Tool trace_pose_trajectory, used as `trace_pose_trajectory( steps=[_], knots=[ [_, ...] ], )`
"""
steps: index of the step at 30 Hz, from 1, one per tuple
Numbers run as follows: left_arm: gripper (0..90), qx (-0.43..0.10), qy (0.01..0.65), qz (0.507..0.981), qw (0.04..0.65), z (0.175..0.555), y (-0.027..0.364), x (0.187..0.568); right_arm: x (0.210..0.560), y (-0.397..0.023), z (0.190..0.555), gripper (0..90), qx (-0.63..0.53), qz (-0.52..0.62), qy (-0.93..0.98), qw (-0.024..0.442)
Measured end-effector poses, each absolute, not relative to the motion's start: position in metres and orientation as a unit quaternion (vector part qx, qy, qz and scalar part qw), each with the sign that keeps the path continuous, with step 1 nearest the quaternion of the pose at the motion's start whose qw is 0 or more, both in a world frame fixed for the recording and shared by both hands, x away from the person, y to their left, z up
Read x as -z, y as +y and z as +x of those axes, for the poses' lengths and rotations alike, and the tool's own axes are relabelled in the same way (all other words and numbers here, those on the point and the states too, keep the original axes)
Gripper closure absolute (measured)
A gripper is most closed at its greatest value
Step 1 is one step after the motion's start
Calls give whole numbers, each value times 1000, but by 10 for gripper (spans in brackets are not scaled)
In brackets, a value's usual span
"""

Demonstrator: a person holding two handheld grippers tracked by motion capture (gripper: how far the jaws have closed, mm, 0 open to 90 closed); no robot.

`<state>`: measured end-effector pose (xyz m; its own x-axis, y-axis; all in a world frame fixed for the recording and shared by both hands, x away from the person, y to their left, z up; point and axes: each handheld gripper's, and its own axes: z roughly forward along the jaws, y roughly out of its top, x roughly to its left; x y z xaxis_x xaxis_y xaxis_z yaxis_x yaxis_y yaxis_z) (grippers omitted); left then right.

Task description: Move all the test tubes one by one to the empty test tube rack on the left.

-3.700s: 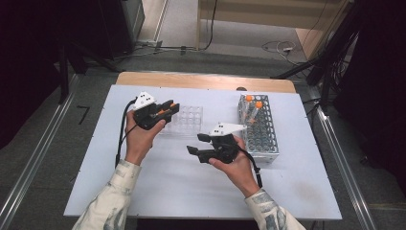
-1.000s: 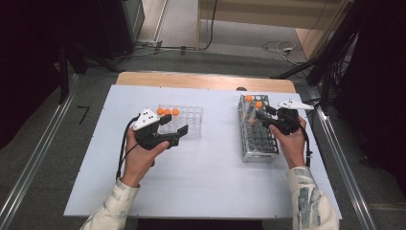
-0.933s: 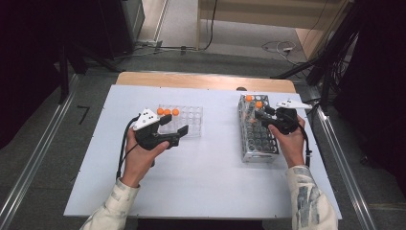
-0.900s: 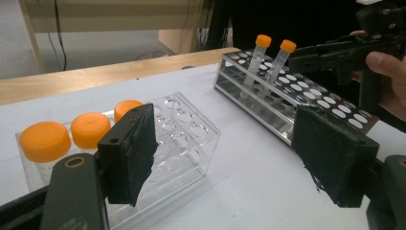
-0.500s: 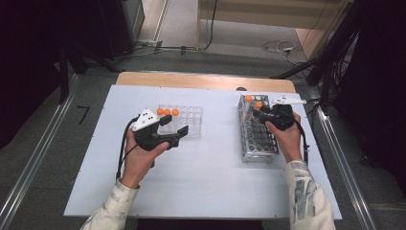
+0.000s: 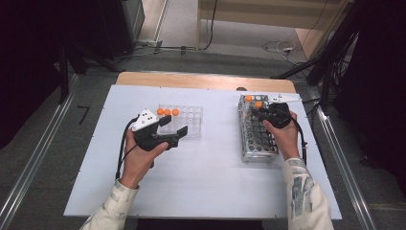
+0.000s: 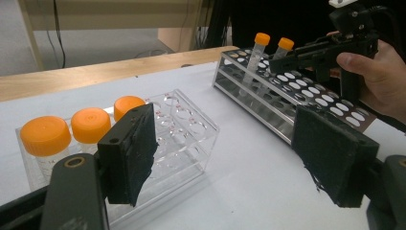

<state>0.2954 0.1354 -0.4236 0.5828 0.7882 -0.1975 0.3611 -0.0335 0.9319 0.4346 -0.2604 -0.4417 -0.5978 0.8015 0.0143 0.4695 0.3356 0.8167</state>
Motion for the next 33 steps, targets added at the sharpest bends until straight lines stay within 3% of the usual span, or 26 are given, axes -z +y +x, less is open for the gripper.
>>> trace_pose_trajectory(
  steps=[33],
  knots=[
    [219,-184,411,699,555,295,132,424,396,-272,414,717,-460,391,762,234]
  ],
)
